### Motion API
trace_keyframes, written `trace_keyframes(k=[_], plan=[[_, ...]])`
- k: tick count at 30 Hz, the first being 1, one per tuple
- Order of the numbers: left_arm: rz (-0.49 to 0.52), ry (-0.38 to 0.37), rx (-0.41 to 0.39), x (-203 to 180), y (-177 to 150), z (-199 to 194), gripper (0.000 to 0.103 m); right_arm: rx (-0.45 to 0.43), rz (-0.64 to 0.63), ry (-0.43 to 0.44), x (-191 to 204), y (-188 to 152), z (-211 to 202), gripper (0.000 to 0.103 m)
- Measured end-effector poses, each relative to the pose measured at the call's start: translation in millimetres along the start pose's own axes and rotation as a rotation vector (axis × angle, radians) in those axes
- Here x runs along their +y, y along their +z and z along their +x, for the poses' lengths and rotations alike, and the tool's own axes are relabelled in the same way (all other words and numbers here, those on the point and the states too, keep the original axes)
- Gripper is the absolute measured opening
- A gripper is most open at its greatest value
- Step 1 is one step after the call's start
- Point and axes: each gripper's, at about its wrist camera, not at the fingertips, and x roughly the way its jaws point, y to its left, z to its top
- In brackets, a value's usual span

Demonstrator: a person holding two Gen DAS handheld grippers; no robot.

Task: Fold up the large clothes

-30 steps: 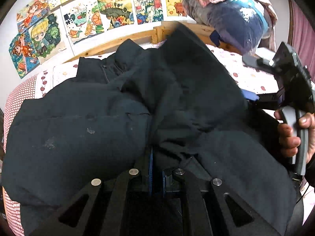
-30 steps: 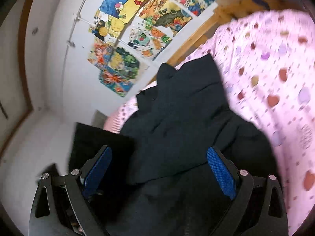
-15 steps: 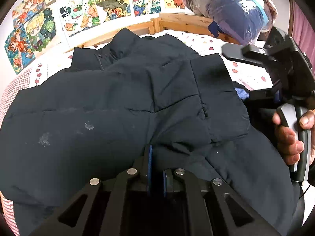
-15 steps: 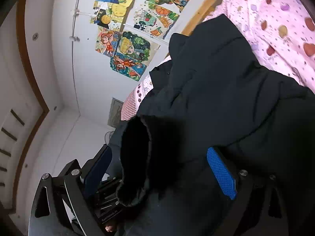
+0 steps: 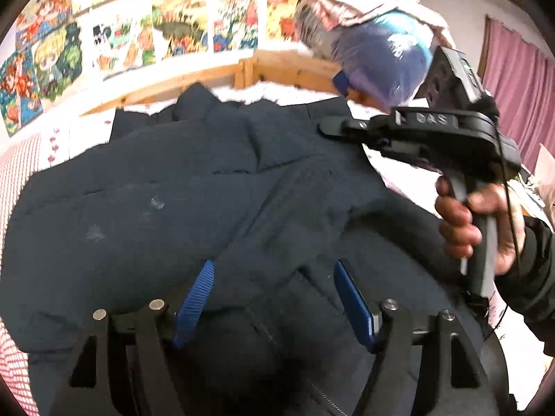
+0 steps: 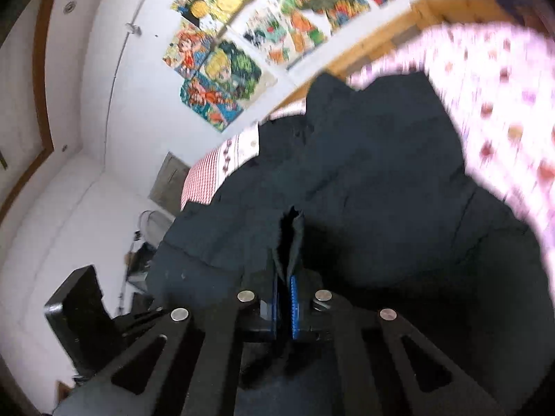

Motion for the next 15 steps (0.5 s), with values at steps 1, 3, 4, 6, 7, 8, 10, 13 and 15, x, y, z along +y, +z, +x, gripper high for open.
trace_keyframes(k=[1,3,4,6,7,8,10,13,15], plan=[[-0.002,0.005,-0.01,0,2,-4,0.07,-0.02,-0.005,-0.004,1,8,-7,0.005],[-0.018,0.007,-0.039,4,7,-12,0.07,-0.06,-0.033,-0.029,4,20,-21,0.005],[-0.027,0.01,-0.052,6,9,-15,0.07,-0.081,-0.053,-0.046,5,26,-29,0.005],[-0.063,0.038,-0.086,17,15,-24,0.07,-0.135,-0.096,-0.093,13,44,-41,0.005],[-0.079,0.063,-0.099,23,18,-28,0.07,-0.157,-0.11,-0.113,15,50,-45,0.005],[-0.093,0.087,-0.112,29,20,-31,0.07,-0.179,-0.126,-0.137,17,57,-50,0.005],[-0.151,0.143,-0.136,49,24,-37,0.07,-0.219,-0.157,-0.205,19,68,-53,0.005],[-0.293,0.183,-0.15,90,29,-42,0.07,-0.248,-0.158,-0.286,9,79,-56,0.005],[-0.376,0.232,-0.142,117,32,-41,0.07,-0.236,-0.151,-0.348,-4,88,-49,0.005]])
